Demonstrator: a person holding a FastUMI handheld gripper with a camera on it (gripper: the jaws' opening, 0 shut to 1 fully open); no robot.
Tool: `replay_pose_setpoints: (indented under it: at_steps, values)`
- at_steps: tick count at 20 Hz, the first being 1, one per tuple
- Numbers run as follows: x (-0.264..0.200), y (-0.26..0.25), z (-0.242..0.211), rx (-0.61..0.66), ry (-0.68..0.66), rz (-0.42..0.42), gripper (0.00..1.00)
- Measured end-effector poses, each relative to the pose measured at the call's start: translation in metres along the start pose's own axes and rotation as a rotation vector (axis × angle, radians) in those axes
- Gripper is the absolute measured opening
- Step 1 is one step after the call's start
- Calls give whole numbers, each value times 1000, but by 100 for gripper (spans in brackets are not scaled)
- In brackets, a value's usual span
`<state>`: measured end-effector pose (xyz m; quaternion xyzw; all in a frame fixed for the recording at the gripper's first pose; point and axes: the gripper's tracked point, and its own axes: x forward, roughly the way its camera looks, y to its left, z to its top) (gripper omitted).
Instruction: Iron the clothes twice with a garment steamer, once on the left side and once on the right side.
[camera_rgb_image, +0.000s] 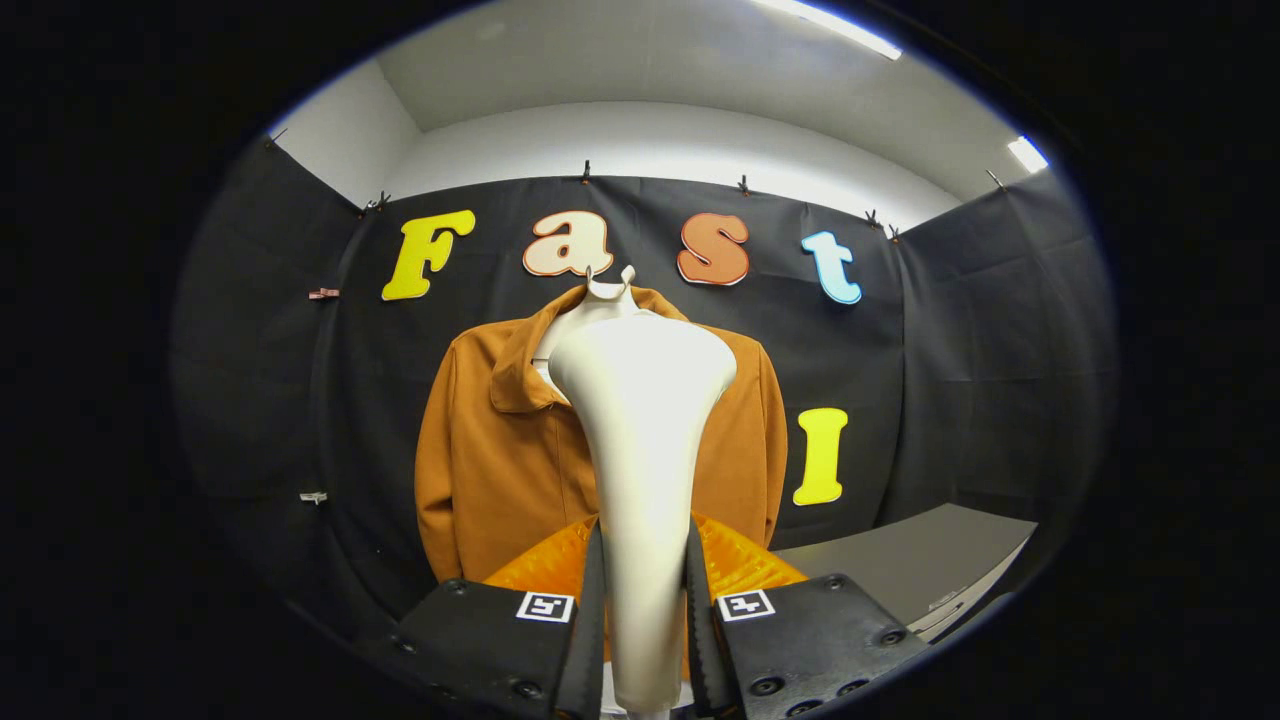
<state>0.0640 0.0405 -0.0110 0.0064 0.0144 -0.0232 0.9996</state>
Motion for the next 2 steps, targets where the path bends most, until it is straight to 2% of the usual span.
replay_pose_setpoints:
  at_steps: [2]
  values:
    - [1,-1,1,0,-2,-2,38]
